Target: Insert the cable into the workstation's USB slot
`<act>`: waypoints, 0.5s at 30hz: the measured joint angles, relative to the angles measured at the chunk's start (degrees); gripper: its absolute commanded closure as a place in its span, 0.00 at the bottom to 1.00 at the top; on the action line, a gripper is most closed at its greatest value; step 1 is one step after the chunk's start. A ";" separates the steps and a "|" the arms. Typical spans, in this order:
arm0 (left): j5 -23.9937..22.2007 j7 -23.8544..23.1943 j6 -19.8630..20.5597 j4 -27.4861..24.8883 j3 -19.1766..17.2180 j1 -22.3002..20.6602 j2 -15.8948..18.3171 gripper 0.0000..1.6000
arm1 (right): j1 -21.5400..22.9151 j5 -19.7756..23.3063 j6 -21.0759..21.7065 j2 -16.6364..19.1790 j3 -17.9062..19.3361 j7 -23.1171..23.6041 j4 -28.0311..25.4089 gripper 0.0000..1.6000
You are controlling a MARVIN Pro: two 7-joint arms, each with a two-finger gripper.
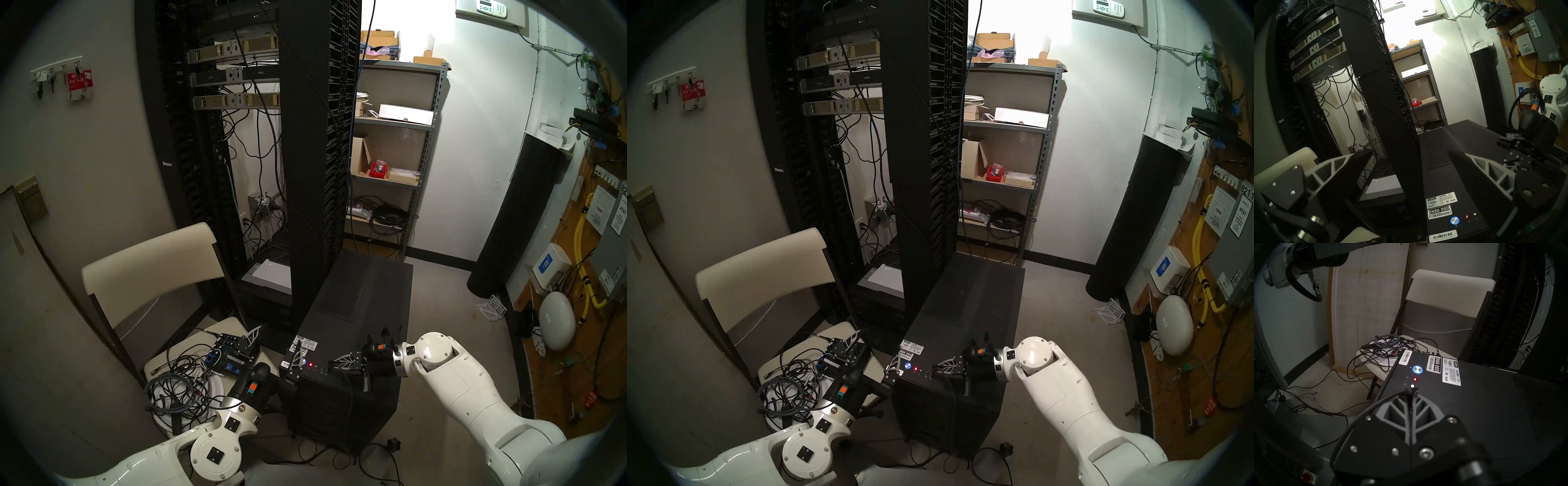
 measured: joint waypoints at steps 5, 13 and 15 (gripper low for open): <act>0.00 0.08 0.01 0.00 0.05 -0.01 -0.02 0.00 | -0.04 0.12 0.02 -0.02 0.27 0.70 -0.26 1.00; -0.01 0.19 0.00 0.01 0.10 -0.01 -0.03 0.00 | -0.08 -0.07 -0.04 -0.14 0.40 1.22 -0.45 1.00; -0.02 0.22 -0.01 0.04 0.11 -0.01 -0.03 0.00 | -0.07 -0.25 -0.13 -0.19 0.40 1.25 -0.45 1.00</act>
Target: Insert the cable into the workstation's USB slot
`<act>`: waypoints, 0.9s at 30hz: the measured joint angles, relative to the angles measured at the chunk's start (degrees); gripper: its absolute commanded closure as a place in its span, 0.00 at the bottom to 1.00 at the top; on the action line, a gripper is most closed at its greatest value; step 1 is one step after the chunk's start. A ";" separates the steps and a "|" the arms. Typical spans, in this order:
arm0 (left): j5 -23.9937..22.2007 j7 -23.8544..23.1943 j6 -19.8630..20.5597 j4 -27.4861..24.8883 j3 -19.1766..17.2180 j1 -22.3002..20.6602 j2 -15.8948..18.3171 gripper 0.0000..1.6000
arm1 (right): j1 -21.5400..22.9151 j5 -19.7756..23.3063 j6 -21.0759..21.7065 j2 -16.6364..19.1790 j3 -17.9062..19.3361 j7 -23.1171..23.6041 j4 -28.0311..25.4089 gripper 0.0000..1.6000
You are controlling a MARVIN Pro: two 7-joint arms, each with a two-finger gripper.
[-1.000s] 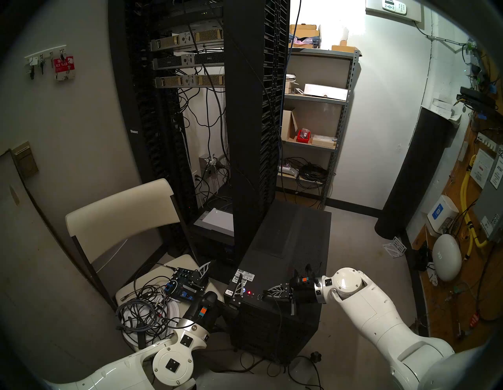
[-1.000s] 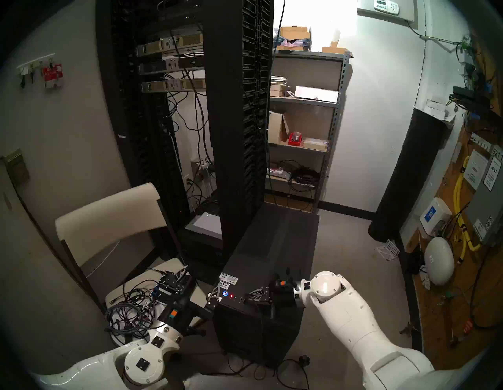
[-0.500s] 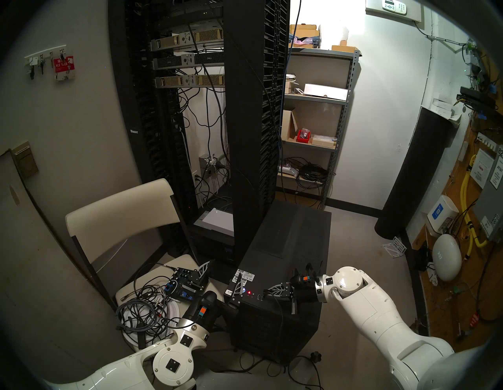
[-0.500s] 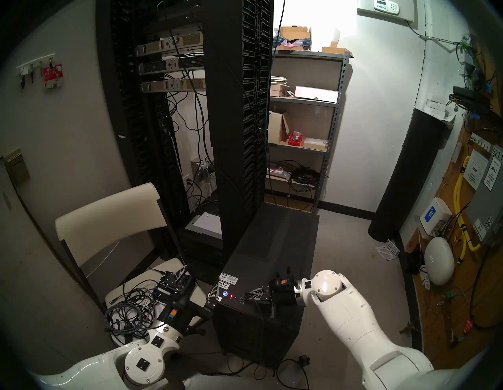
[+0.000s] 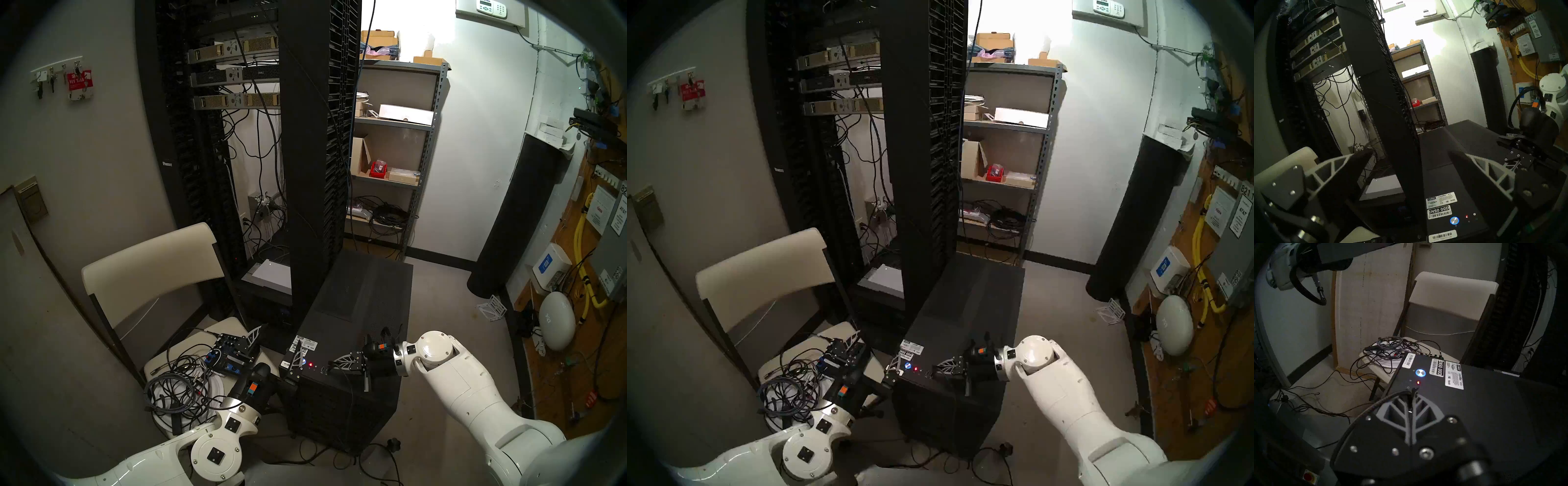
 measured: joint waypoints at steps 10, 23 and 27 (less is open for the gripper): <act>-0.03 0.11 -0.06 0.14 0.02 0.00 0.01 0.00 | 0.17 -1.09 -0.31 -0.36 -0.09 -0.82 0.34 1.00; -0.21 -0.38 -0.08 0.14 0.02 -0.04 0.22 0.00 | 0.79 -2.57 -0.33 -0.76 -0.42 -1.53 1.40 1.00; -0.26 -0.55 -0.09 0.17 0.02 -0.07 0.24 0.00 | 0.93 -2.78 -0.35 -0.81 -0.46 -1.53 1.43 1.00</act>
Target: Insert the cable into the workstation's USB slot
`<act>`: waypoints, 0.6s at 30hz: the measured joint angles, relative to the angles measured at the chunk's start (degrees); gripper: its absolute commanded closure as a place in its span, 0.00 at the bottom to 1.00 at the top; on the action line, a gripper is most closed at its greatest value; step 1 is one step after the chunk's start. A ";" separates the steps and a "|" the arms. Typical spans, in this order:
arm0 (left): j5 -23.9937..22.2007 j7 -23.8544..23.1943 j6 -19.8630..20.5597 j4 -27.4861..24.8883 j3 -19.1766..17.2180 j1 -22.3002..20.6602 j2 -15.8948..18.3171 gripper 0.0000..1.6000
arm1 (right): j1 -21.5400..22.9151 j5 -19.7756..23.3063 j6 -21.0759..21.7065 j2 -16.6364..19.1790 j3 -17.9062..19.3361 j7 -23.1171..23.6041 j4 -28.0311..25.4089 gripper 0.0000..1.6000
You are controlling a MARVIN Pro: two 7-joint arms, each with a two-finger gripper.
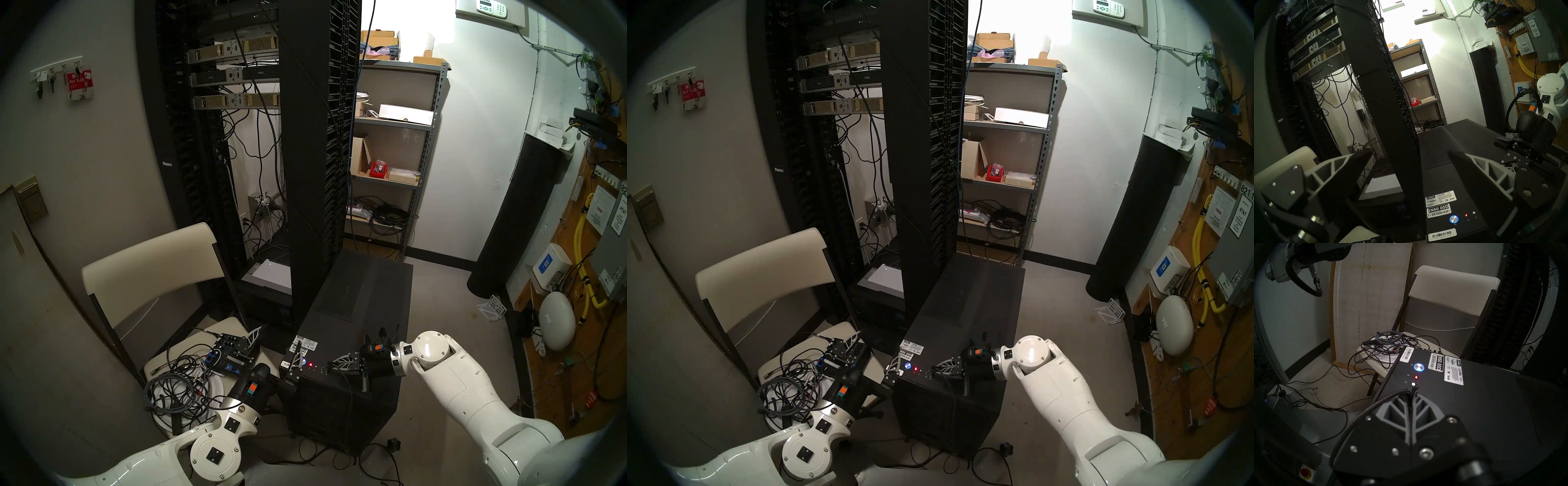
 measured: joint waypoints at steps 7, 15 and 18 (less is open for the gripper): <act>-0.06 -0.12 0.00 0.00 -0.03 -0.01 0.01 0.00 | 0.50 -0.32 -0.45 -0.12 -0.29 0.05 0.57 1.00; -0.07 0.40 -0.18 0.23 -0.07 0.05 0.01 0.00 | 1.14 -0.69 -0.42 -0.41 -0.99 0.72 1.08 1.00; -0.07 0.60 -0.32 0.38 -0.07 0.12 0.02 0.00 | 1.17 -0.69 -0.20 -0.50 -1.06 0.87 1.08 1.00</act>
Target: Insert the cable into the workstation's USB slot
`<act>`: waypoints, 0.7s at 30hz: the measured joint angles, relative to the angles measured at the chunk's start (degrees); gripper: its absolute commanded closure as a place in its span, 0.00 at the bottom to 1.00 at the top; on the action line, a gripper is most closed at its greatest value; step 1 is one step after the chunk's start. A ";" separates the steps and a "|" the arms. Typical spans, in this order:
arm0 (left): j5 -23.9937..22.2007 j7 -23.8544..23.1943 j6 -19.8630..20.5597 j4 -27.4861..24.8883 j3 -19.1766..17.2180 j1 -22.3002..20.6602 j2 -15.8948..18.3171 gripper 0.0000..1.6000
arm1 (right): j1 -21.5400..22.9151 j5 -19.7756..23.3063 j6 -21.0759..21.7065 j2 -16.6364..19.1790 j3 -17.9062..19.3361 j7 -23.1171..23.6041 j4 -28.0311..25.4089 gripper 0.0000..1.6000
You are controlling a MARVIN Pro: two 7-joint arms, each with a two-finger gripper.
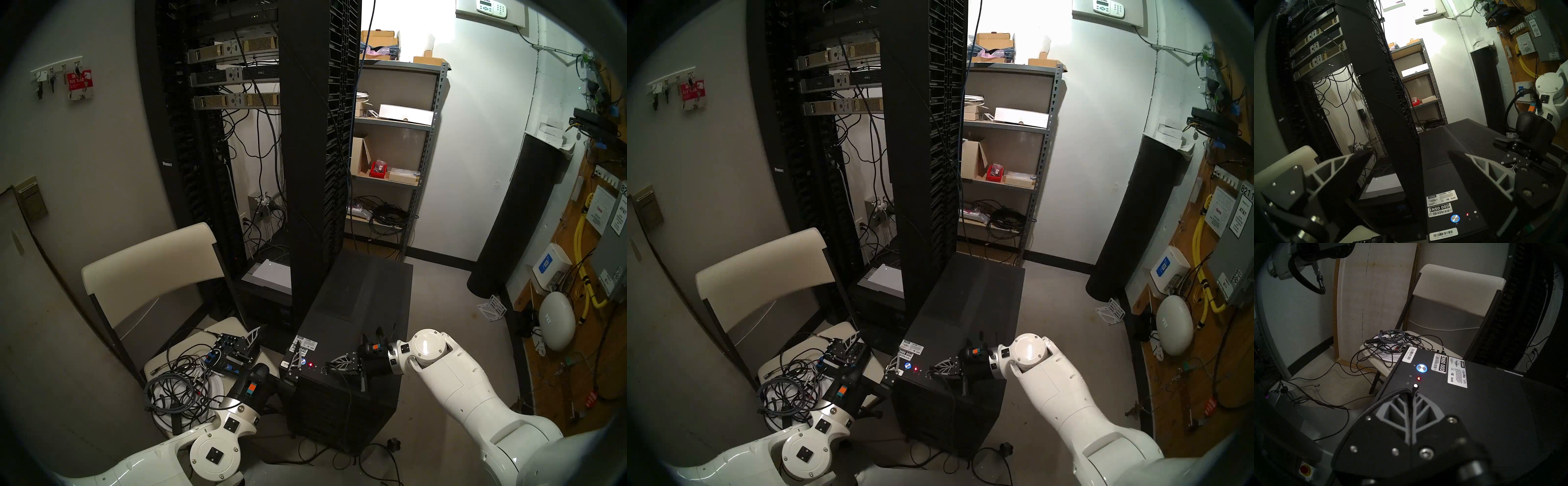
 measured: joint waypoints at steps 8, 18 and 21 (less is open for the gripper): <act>0.00 0.42 -0.36 0.16 0.00 0.25 0.04 0.00 | 0.01 -0.25 0.81 -0.14 -0.12 -0.20 -0.14 1.00; 0.00 0.66 -0.72 0.34 0.02 0.36 0.09 0.00 | -0.11 -0.69 1.36 -0.33 -0.17 -1.36 0.53 1.00; 0.01 0.70 -0.79 0.39 0.03 0.36 0.10 0.00 | -0.03 -0.62 1.37 -0.43 -0.17 -1.42 0.84 1.00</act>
